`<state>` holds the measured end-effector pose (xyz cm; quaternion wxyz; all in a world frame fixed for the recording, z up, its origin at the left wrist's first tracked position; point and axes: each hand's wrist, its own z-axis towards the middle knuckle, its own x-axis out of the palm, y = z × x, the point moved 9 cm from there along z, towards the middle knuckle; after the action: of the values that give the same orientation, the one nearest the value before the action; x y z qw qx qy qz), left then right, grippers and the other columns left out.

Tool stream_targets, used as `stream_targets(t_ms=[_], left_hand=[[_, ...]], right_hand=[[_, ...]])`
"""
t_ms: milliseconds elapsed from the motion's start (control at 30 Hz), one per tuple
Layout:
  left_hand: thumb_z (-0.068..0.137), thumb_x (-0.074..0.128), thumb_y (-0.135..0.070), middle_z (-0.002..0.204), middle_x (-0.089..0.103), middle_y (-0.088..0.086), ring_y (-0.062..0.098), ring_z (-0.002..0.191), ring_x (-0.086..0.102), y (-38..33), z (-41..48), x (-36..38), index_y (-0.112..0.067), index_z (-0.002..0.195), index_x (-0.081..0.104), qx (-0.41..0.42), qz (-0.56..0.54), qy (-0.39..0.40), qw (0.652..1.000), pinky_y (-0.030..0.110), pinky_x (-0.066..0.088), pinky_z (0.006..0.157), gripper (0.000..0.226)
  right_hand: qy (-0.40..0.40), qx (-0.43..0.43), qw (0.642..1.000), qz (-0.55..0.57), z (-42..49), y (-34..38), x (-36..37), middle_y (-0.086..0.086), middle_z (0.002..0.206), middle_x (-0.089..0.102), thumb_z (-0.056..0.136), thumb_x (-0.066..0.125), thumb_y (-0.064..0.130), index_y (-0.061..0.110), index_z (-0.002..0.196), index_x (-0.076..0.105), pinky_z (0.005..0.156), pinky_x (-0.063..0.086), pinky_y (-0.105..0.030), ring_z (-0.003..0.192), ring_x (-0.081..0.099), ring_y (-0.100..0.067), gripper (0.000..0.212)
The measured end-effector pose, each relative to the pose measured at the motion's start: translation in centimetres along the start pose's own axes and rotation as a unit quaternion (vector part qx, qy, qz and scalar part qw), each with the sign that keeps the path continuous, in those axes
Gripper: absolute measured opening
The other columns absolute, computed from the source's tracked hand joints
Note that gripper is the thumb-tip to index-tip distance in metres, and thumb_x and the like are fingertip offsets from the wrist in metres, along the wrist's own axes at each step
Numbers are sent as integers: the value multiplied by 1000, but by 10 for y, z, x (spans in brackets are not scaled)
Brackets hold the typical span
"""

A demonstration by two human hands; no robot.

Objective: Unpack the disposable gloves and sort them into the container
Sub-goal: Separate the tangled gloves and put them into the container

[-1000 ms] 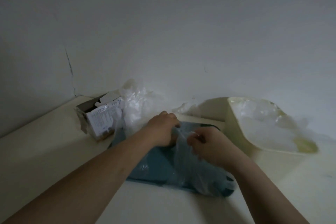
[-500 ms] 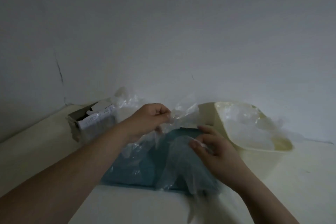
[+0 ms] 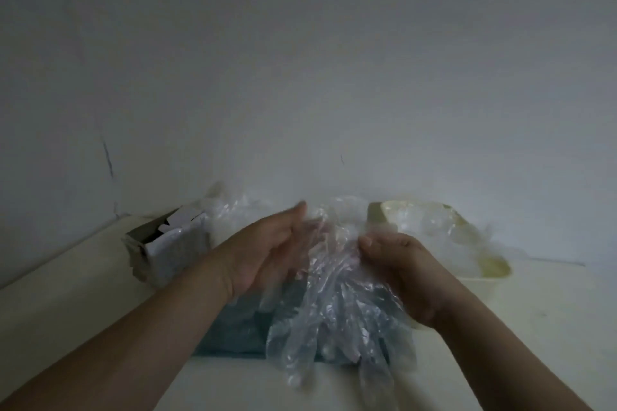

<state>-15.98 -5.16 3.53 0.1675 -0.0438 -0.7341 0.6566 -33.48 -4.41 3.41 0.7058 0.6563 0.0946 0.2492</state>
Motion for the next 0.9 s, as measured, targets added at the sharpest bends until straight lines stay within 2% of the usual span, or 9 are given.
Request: stream_targets(t_ms=[100, 167, 267, 333, 467, 567, 667, 767, 900], left_hand=[[89, 47, -71, 124, 75, 14, 28, 115, 73, -7, 4, 6, -8, 124, 74, 12, -31, -2, 999, 42, 52, 103, 78], [90, 61, -52, 109, 77, 13, 25, 98, 75, -11, 8, 17, -6, 115, 74, 29, -26, 21, 999, 38, 60, 85, 54], [86, 77, -21, 80, 69, 6, 17, 69, 65, -12, 21, 26, -9, 95, 74, 53, 14, 3, 999, 28, 56, 61, 15], [90, 75, -18, 80, 66, 5, 17, 69, 62, -16, 25, 28, -10, 95, 74, 70, 14, -25, 997, 29, 54, 64, 9], [103, 63, -27, 106, 77, 3, 22, 107, 72, -21, 34, 22, -14, 103, 78, 85, 53, -59, 993, 41, 47, 108, 20], [99, 67, -33, 124, 75, 1, 20, 123, 67, -36, 36, 3, -13, 122, 74, 112, 85, -124, 982, 45, 38, 120, 31], [103, 64, -33, 119, 78, 1, 24, 118, 70, -54, 35, -6, -13, 129, 64, 121, 98, -139, 978, 52, 43, 115, 33], [104, 61, -29, 121, 77, 9, 33, 113, 73, -70, 33, 0, -12, 127, 59, 118, 100, -101, 983, 55, 52, 104, 29], [100, 55, -18, 117, 76, 18, 38, 103, 76, -90, 26, 17, -9, 114, 65, 116, 104, -34, 987, 48, 63, 84, 19]], right_hand=[[-39, -13, 998, -52, -7, 14, -17, -31, 98, 64, 89, 74, 21, -15, 101, 67, 87, 50, -49, 88, 60, -41, 38], [-66, -18, 993, -99, -12, 25, -27, -30, 93, 67, 93, 73, 19, -12, 97, 71, 83, 51, -49, 82, 61, -39, 31], [-100, -19, 983, -153, -19, 38, -39, -21, 83, 72, 95, 68, 16, 1, 87, 78, 68, 56, -36, 70, 66, -30, 20], [-132, -17, 975, -180, -21, 41, -47, -19, 81, 72, 96, 68, 18, 3, 87, 79, 62, 55, -32, 65, 66, -24, 20], [-221, -43, 942, -249, -23, 60, -79, -16, 86, 75, 97, 70, 22, 7, 89, 78, 57, 50, -32, 65, 64, -18, 19], [-265, -55, 914, -302, -19, 88, -110, -10, 86, 77, 98, 67, 22, 10, 95, 75, 55, 53, -36, 68, 70, -24, 14], [-304, -62, 875, -372, -2, 112, -143, -10, 70, 75, 98, 64, 23, 10, 90, 72, 42, 36, -24, 41, 50, -18, 17], [-301, -50, 840, -449, 27, 117, -161, -8, 62, 73, 98, 61, 26, 10, 81, 69, 43, 35, -21, 37, 43, -10, 25], [-291, 14, 739, -607, 64, 105, -181, 4, 76, 73, 100, 58, 44, 25, 85, 69, 65, 50, -29, 75, 67, -18, 27]])
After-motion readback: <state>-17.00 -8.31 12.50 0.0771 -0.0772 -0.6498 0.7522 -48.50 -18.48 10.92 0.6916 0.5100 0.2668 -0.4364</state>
